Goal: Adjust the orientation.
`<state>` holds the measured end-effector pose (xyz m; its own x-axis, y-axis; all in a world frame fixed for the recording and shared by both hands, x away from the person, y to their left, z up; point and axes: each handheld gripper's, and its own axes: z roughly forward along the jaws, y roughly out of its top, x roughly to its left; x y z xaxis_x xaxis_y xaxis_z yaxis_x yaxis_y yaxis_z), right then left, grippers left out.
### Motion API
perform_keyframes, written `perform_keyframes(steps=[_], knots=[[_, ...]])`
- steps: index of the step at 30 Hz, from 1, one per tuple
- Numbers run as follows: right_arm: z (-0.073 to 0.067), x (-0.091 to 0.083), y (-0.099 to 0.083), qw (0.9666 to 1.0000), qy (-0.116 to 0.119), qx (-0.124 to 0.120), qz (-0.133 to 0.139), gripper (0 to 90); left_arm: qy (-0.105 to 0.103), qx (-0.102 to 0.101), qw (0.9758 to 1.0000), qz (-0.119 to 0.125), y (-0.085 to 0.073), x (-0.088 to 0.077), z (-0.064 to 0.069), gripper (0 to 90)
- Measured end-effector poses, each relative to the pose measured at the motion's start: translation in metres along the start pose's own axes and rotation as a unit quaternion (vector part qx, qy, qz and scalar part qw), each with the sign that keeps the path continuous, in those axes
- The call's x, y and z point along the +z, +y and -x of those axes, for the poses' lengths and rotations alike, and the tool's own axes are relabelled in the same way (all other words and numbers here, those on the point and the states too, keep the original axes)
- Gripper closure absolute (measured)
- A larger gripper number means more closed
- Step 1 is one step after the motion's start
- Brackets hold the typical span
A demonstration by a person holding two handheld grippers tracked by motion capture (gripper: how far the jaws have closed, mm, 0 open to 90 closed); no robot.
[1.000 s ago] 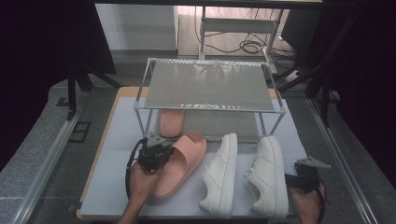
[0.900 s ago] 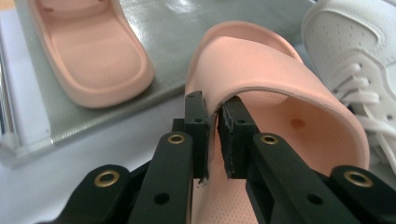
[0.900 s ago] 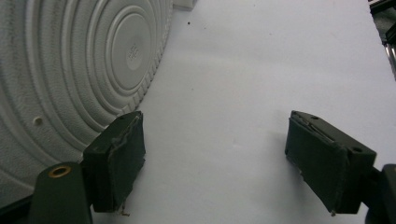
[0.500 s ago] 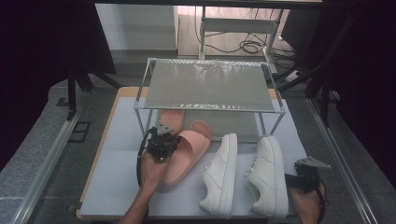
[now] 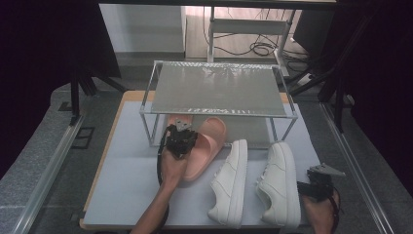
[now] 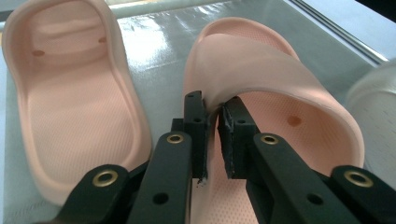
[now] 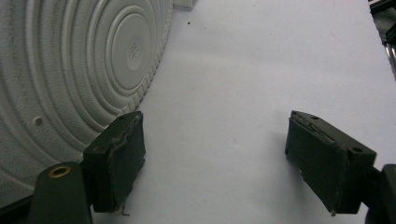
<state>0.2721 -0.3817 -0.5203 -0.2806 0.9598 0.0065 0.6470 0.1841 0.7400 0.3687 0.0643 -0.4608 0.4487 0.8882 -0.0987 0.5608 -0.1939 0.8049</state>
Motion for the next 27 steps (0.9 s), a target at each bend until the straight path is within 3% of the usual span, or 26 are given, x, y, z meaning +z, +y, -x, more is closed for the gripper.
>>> perform_keyframes(steps=[13,18,27], knots=[[0.0,0.0,0.0,1.0,0.0,0.0,0.0,20.3,0.042,-0.011,0.999,0.014,-0.004,0.025,-0.004,81.4],[0.0,0.0,0.0,1.0,0.0,0.0,0.0,20.3,0.043,-0.017,0.9989,0.011,-0.005,0.025,-0.009,81.6],[0.0,0.0,0.0,1.0,0.0,0.0,0.0,20.3,0.012,-0.011,0.9999,-0.002,-0.005,0.016,-0.011,72.7]])
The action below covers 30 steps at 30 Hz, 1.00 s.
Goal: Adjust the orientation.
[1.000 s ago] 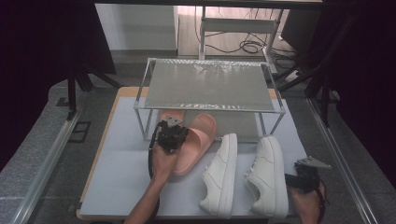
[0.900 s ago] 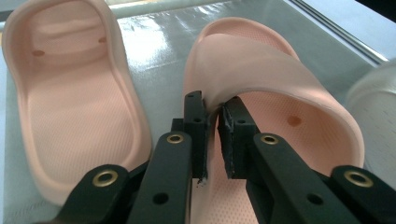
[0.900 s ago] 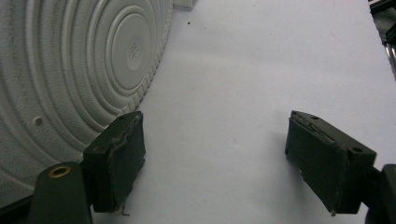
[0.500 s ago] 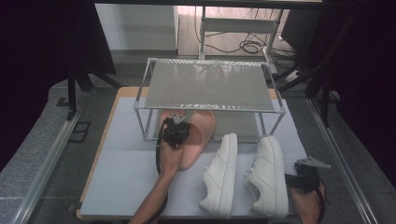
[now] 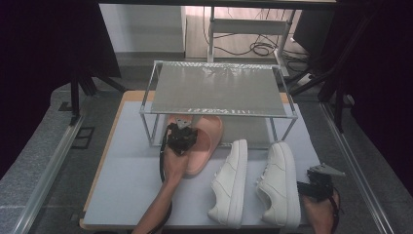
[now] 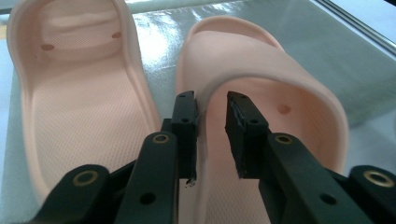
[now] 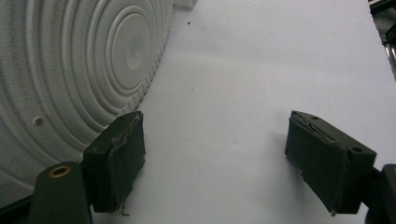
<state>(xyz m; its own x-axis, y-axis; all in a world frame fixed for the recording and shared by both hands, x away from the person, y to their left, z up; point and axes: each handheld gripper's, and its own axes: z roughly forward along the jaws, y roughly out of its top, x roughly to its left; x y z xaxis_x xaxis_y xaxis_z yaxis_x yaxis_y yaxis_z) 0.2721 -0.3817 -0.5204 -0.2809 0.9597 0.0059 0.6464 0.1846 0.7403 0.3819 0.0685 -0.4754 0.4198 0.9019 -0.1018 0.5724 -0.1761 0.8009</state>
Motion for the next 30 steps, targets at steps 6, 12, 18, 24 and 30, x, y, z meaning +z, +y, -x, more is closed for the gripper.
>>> perform_keyframes(steps=[6,12,18,24,30], knots=[[0.0,0.0,0.0,1.0,0.0,0.0,0.0,20.3,-0.016,0.011,0.9998,-0.003,-0.007,-0.018,-0.005,68.7],[0.0,0.0,0.0,1.0,0.0,0.001,0.001,20.3,-0.033,0.02,0.9993,-0.004,-0.014,-0.039,-0.013,68.5],[0.0,0.0,0.0,1.0,0.0,0.001,0.0,20.3,-0.06,0.025,0.9979,-0.009,-0.026,-0.059,-0.018,66.1],[0.0,0.0,0.0,1.0,-0.001,0.001,0.001,20.3,-0.087,0.022,0.9959,-0.012,-0.044,-0.077,-0.021,65.7],[0.0,0.0,0.0,1.0,0.0,0.001,0.0,20.3,-0.104,0.029,0.9941,-0.013,-0.059,-0.091,-0.015,72.9]])
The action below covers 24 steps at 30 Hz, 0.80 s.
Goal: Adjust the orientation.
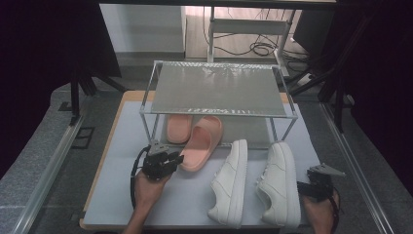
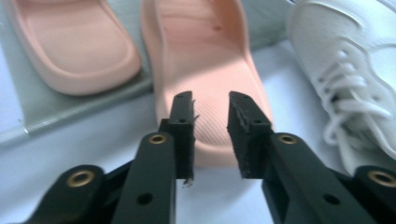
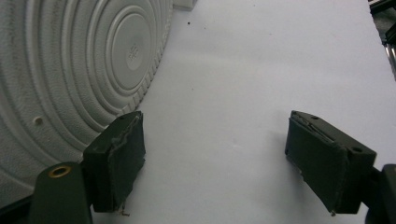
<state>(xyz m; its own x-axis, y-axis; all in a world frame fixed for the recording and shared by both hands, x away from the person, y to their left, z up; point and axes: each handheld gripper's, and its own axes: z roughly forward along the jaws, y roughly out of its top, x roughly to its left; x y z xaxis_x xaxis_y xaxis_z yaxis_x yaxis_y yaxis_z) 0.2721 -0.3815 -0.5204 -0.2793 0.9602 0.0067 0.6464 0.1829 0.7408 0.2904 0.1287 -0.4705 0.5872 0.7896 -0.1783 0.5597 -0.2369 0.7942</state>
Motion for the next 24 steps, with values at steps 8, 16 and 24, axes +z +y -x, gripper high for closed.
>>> perform_keyframes(steps=[8,16,24], knots=[[0.0,0.0,0.0,1.0,0.0,0.0,0.0,20.3,-0.01,0.02,0.9996,-0.019,-0.016,-0.002,0.016,89.1],[0.0,0.0,0.0,1.0,0.0,0.0,0.0,20.3,-0.013,0.026,0.9989,-0.038,-0.024,0.008,0.023,89.7],[0.0,0.0,0.0,1.0,-0.001,0.0,0.001,20.3,-0.022,0.031,0.9982,-0.045,-0.023,0.023,0.027,89.6]])
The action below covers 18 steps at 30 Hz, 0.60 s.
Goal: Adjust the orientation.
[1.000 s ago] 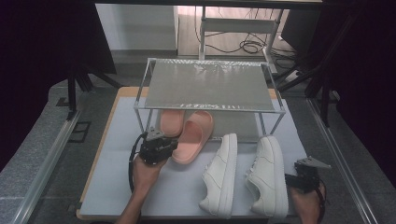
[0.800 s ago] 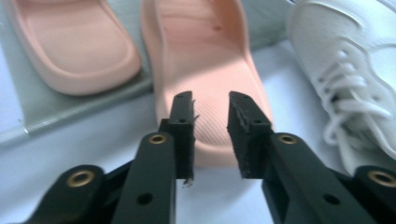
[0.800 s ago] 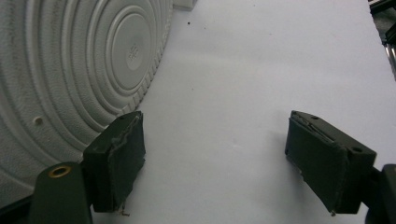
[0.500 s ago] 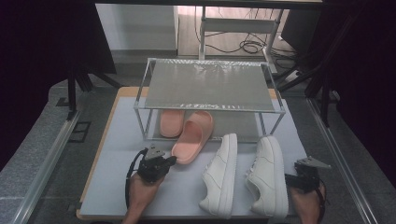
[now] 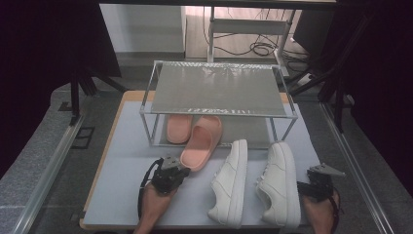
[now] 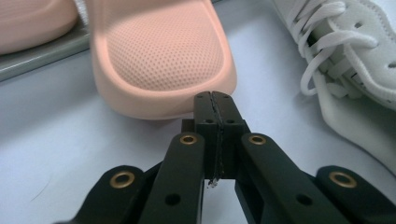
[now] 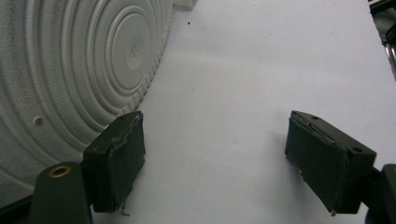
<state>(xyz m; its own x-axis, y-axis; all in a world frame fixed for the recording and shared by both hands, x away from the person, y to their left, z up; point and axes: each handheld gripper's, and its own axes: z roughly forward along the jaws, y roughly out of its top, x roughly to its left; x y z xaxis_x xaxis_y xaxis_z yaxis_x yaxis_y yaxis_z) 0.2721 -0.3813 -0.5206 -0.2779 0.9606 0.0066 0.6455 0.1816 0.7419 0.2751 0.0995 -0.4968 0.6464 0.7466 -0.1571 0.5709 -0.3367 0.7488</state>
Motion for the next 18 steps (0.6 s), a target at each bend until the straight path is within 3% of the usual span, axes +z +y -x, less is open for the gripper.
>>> perform_keyframes(steps=[13,18], knots=[[0.0,0.0,0.0,1.0,0.0,-0.001,-0.001,20.3,-0.008,0.003,0.9999,0.008,0.013,0.022,0.004,89.7],[0.0,0.0,0.0,1.0,0.0,0.0,0.0,20.3,0.002,-0.002,0.9999,0.01,0.02,0.029,0.0,89.7]])
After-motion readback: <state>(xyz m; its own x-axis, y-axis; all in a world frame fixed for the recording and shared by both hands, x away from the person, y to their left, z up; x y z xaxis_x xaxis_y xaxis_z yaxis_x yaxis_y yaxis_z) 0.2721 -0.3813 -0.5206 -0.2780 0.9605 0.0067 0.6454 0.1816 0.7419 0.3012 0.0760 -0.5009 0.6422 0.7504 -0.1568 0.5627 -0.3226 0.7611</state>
